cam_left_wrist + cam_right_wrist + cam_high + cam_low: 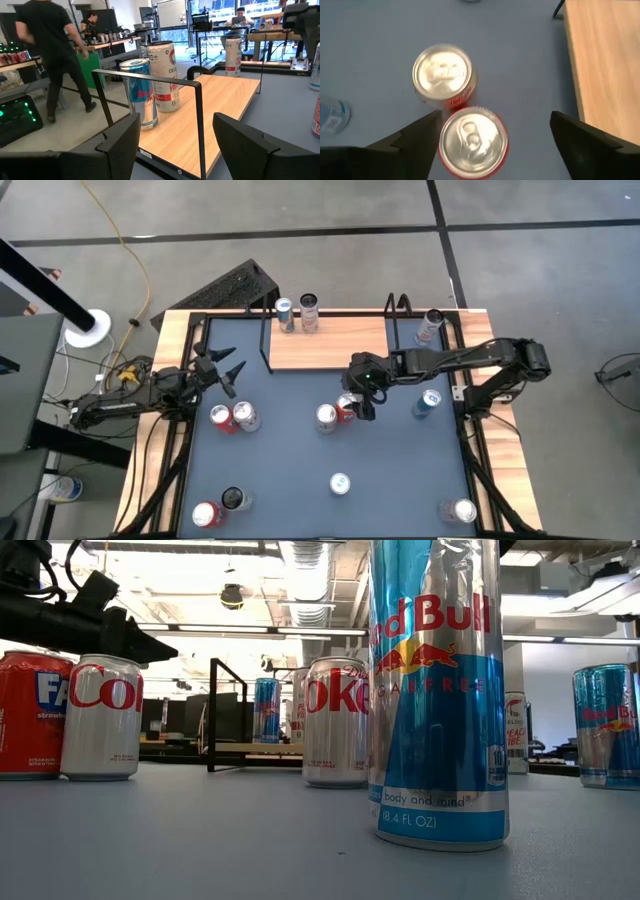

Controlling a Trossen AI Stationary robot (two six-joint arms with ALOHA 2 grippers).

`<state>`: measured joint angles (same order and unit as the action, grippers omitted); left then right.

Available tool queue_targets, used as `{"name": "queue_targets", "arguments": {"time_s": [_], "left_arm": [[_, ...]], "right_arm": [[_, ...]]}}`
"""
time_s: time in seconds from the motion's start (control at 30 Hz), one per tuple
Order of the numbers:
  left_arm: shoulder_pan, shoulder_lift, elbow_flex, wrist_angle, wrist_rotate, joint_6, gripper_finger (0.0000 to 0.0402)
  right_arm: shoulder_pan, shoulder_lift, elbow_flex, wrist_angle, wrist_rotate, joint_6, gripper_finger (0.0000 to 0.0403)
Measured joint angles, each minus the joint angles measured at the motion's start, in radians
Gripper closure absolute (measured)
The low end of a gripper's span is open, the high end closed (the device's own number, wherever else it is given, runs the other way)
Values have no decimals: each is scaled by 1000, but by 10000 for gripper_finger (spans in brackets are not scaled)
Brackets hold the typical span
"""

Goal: Place canned beverage on shelf
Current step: Put the top right orange soda can on the shelf

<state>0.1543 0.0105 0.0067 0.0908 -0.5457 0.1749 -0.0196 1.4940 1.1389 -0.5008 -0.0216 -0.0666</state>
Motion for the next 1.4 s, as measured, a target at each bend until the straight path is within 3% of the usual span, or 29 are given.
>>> {"name": "queue_targets", "arguments": {"time_s": [0.13, 0.4, 0.8, 0.97, 1.27, 1.4], "left_arm": [[0, 0, 0, 0, 0, 5, 162], [0, 0, 0, 0, 0, 7, 162], [0, 0, 0, 0, 0, 0, 162], [0, 0, 0, 0, 0, 5, 162], [0, 0, 0, 0, 0, 6, 162], [0, 0, 0, 0, 0, -3, 162]], "right_arm": [[12, 0, -2, -22, -2, -17, 6], [58, 17, -3, -17, 0, -13, 10], [63, 205, -3, -18, 71, -9, 17], [61, 205, -3, -20, 75, -9, 46], [28, 111, 31, -70, 83, -11, 132], [-21, 96, 103, -75, 181, -36, 135]]}}
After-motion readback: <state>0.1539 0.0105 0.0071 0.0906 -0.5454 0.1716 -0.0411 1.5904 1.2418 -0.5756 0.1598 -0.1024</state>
